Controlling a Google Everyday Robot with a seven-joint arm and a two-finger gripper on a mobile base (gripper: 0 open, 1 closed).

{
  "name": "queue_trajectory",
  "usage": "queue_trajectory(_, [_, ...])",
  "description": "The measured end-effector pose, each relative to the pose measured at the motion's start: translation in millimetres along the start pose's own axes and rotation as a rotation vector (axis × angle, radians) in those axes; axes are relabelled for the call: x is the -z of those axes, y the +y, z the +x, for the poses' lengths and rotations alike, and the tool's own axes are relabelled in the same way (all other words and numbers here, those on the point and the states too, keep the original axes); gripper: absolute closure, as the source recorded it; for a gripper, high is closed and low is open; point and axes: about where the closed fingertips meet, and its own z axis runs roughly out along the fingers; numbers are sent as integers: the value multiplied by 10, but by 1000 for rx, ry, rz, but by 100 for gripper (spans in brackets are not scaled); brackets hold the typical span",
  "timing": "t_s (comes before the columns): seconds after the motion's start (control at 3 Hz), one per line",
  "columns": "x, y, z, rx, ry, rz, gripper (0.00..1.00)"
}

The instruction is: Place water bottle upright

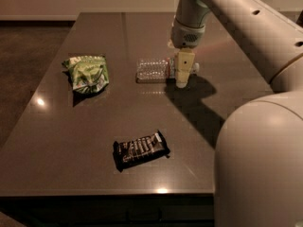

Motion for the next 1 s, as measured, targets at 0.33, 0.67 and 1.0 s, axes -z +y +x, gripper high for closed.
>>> queue_trajectory(0.33, [-61, -31, 2, 2, 12, -13, 15])
queue_trajectory(0.67, [-86, -60, 24, -4, 24, -19, 38])
queue_trajectory(1.0, [-66, -80, 56, -10, 32, -12, 61])
